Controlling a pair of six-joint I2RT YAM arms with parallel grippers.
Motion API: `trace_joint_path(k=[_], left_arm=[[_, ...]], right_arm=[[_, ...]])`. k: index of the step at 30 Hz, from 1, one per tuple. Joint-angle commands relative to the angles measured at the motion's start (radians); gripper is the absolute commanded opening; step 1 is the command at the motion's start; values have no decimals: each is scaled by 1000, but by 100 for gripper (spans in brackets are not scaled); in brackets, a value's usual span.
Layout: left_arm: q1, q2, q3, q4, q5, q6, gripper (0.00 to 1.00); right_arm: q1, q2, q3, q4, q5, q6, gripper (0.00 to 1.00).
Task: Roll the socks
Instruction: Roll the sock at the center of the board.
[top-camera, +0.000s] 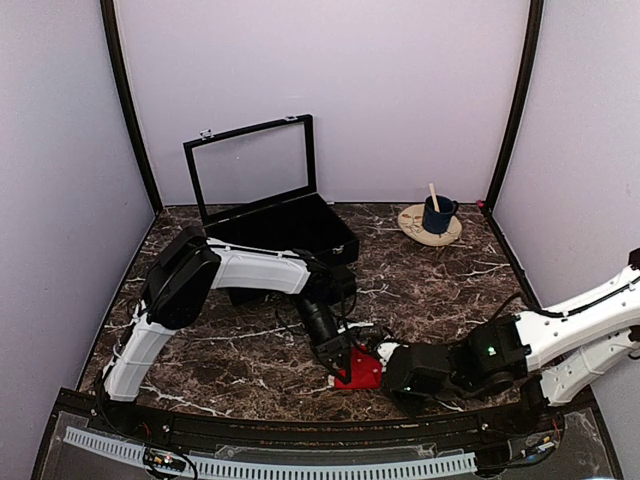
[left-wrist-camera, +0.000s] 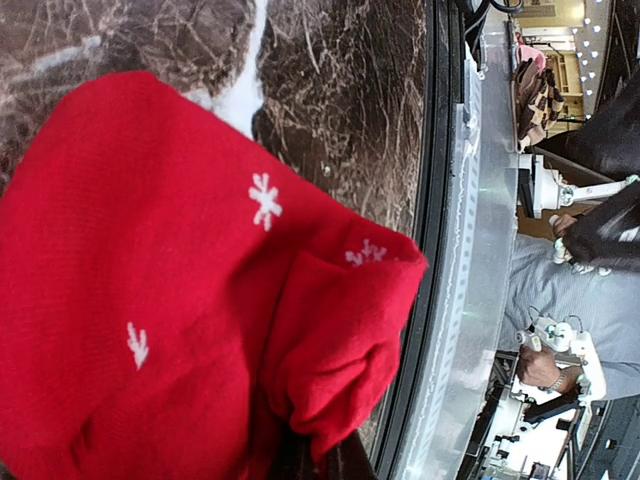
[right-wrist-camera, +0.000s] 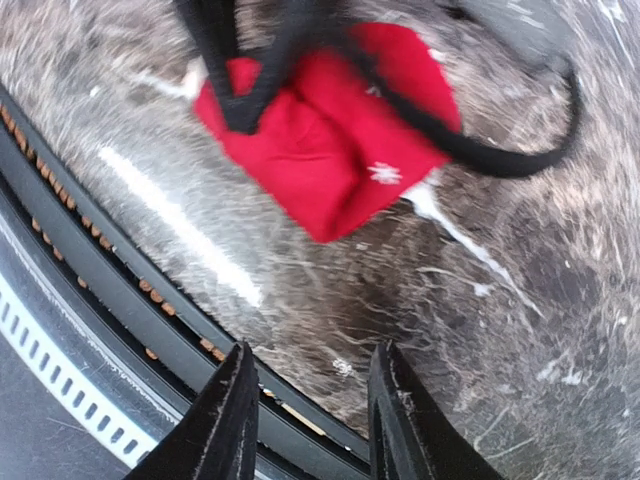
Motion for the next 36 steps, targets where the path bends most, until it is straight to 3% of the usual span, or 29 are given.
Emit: trace_joint_path(k=[1, 5, 16, 36], left_arm=[[5, 79, -20, -20, -115, 17, 0], [5, 86, -5, -34, -95, 28, 0], [4, 91, 1, -39, -74, 33, 0], [4, 92, 4, -40, -62, 45, 0]], right_arm=[[98, 98, 66, -4, 100, -63, 35], [151, 205, 120, -3, 148, -157, 37], [153, 357, 199, 36, 217, -393, 46], [5, 461, 198, 144, 129, -621, 47]])
